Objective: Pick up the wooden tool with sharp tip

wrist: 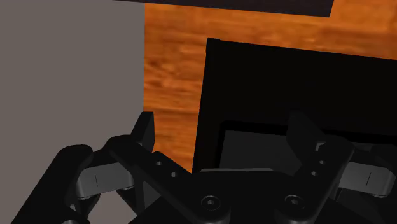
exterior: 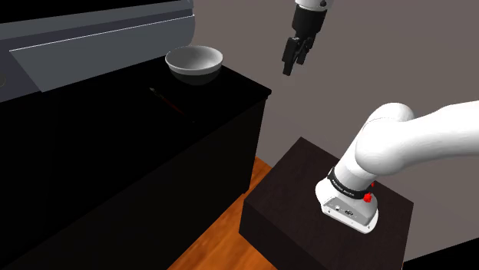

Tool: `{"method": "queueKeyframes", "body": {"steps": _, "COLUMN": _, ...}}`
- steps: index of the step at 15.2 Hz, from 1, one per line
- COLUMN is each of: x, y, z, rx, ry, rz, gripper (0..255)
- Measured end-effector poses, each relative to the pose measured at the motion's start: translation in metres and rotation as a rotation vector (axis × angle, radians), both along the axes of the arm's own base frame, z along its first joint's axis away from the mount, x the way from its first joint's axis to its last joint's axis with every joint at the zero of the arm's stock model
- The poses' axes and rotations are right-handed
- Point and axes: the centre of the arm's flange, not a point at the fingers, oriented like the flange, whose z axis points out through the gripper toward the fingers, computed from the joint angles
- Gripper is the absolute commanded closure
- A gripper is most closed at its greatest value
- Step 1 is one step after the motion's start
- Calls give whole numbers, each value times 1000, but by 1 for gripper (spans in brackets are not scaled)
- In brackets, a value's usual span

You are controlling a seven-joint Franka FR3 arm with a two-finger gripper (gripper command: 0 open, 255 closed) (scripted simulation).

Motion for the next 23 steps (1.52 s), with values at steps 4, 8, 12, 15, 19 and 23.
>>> {"method": "queueKeyframes", "body": {"steps": 4, "x": 12, "y": 20, "z": -2, "rx": 9, "ry": 2, "rz": -6, "gripper": 0}}
{"method": "queueKeyframes", "body": {"steps": 8, "x": 39, "y": 63, "z": -9, "rx": 26, "ry": 5, "rz": -17, "gripper": 0}}
{"method": "queueKeyframes", "body": {"steps": 12, "x": 66, "y": 104, "z": -16, "rx": 44, "ry": 8, "rz": -29, "gripper": 0}}
{"method": "queueKeyframes", "body": {"steps": 15, "x": 85, "y": 136, "z": -21, "rx": 57, "ry": 11, "rz": -38, "gripper": 0}}
{"method": "queueKeyframes", "body": {"steps": 19, "x": 115, "y": 182, "z": -27, "rx": 75, "ry": 13, "rz": -50, "gripper": 0}}
{"method": "queueKeyframes", "body": {"steps": 23, "x": 144, "y": 221, "z": -29, "rx": 93, "ry": 16, "rz": -62, "gripper": 0}}
